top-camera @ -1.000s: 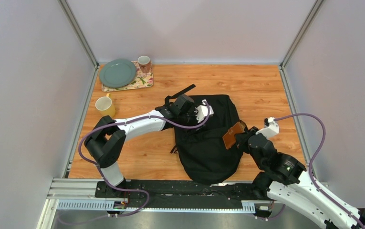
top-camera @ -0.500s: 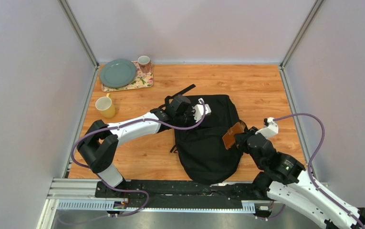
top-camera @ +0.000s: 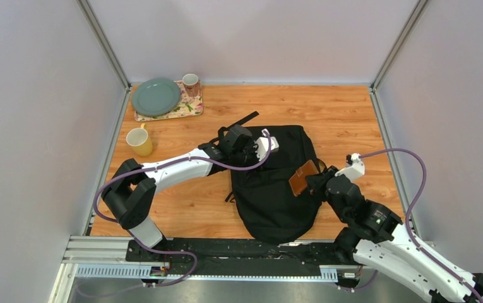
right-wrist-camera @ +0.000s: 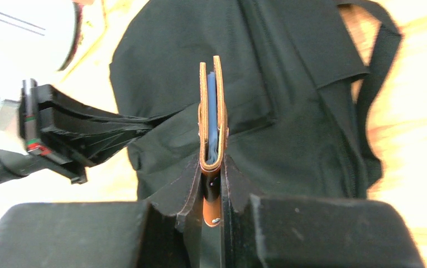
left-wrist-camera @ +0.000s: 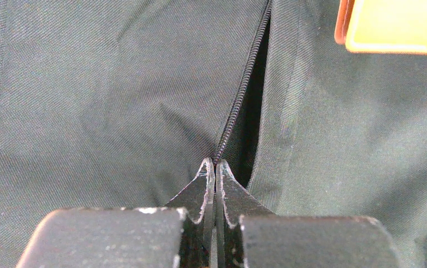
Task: Pack the student bag
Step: Place the personal item in the student bag.
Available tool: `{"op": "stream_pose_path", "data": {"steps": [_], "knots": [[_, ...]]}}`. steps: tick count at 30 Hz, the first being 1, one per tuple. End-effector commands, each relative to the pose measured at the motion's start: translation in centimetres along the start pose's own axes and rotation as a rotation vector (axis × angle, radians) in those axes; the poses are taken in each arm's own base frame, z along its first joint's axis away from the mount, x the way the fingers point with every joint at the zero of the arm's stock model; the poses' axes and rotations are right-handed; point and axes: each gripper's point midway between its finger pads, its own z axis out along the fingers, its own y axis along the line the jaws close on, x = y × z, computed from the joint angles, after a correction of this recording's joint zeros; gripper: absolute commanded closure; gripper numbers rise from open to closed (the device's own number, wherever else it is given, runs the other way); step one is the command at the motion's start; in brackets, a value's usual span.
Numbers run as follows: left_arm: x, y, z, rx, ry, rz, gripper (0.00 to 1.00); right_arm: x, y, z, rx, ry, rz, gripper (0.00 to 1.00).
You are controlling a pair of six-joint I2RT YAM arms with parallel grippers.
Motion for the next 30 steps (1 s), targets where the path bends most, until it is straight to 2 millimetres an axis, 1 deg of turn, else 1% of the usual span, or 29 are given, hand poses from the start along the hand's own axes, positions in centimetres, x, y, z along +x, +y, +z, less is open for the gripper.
{"op": "stream_pose_path", "data": {"steps": [1, 2, 3, 4, 5, 6, 7, 9, 10, 11, 13, 14, 16, 17, 18, 20, 21, 23, 25, 27, 28, 29, 30], "knots": [[-3.9, 0.0, -1.8, -0.027, -0.108, -0.027, 1.00, -0.1, 5.0, -0.2, -0.184, 0.035, 0.099, 0.95], [-4.2, 0.2, -2.0, -0.040, -0.117, -0.031, 1.00, -0.5, 6.6, -0.3, -0.243, 0.035, 0.123, 0.95], [-4.7, 0.3, -2.4, -0.052, -0.131, -0.035, 1.00, -0.4, 7.4, -0.4, -0.270, 0.049, 0.131, 0.96], [-4.7, 0.6, -2.5, -0.072, -0.133, -0.041, 1.00, 0.4, 8.0, -0.2, -0.279, 0.088, 0.147, 0.97], [-5.1, 0.8, -2.8, -0.087, -0.144, -0.045, 1.00, 0.3, 8.8, -0.1, -0.303, 0.092, 0.166, 0.97], [-5.5, 0.9, -3.1, -0.096, -0.154, -0.052, 1.00, 0.6, 9.2, 0.1, -0.311, 0.106, 0.179, 0.98], [-5.6, 1.1, -3.3, -0.108, -0.158, -0.059, 1.00, 1.4, 9.7, 0.2, -0.334, 0.148, 0.191, 0.98], [-6.0, 1.2, -3.7, -0.121, -0.175, -0.070, 1.00, 1.6, 10.5, 1.0, -0.360, 0.167, 0.231, 1.00], [-6.0, 1.4, -3.8, -0.133, -0.173, -0.073, 1.00, 2.4, 10.5, 1.1, -0.373, 0.208, 0.241, 1.00], [-5.8, 1.5, -3.7, -0.139, -0.166, -0.077, 1.00, 2.3, 10.9, 1.5, -0.385, 0.211, 0.279, 1.00], [-5.6, 1.8, -3.8, -0.163, -0.159, -0.098, 1.00, 3.0, 11.0, 1.6, -0.404, 0.257, 0.316, 1.00], [-5.6, 1.8, -3.8, -0.163, -0.161, -0.101, 1.00, 3.0, 10.7, 2.2, -0.405, 0.258, 0.356, 1.00], [-5.3, 1.7, -3.8, -0.166, -0.158, -0.118, 1.00, 3.8, 10.3, 2.6, -0.398, 0.293, 0.386, 1.00], [-5.4, 1.8, -3.8, -0.170, -0.164, -0.125, 1.00, 3.9, 9.6, 3.3, -0.376, 0.285, 0.403, 1.00], [-5.5, 1.9, -3.9, -0.174, -0.168, -0.138, 1.00, 4.7, 9.5, 3.3, -0.377, 0.328, 0.416, 1.00], [-5.6, 2.1, -3.9, -0.189, -0.171, -0.147, 1.00, 5.3, 9.3, 3.5, -0.373, 0.360, 0.435, 1.00], [-5.7, 2.1, -4.0, -0.190, -0.174, -0.150, 1.00, 6.0, 8.7, 3.7, -0.354, 0.378, 0.450, 1.00], [-5.9, 2.2, -4.1, -0.194, -0.181, -0.149, 1.00, 6.3, 8.8, 3.9, -0.364, 0.390, 0.463, 1.00], [-6.0, 2.1, -4.1, -0.191, -0.183, -0.148, 1.00, 7.1, 8.0, 4.3, -0.337, 0.411, 0.488, 1.00], [-5.9, 2.2, -3.9, -0.188, -0.171, -0.150, 1.00, 6.8, 8.0, 4.5, -0.349, 0.407, 0.510, 1.00], [-5.8, 1.9, -3.8, -0.174, -0.169, -0.150, 1.00, 6.8, 7.9, 4.6, -0.342, 0.406, 0.513, 1.00], [-5.9, 1.9, -3.9, -0.171, -0.175, -0.150, 1.00, 7.1, 7.2, 5.0, -0.307, 0.408, 0.512, 1.00], [-5.8, 1.7, -3.8, -0.165, -0.179, -0.169, 1.00, 7.1, 7.0, 5.1, -0.302, 0.409, 0.512, 1.00]]}}
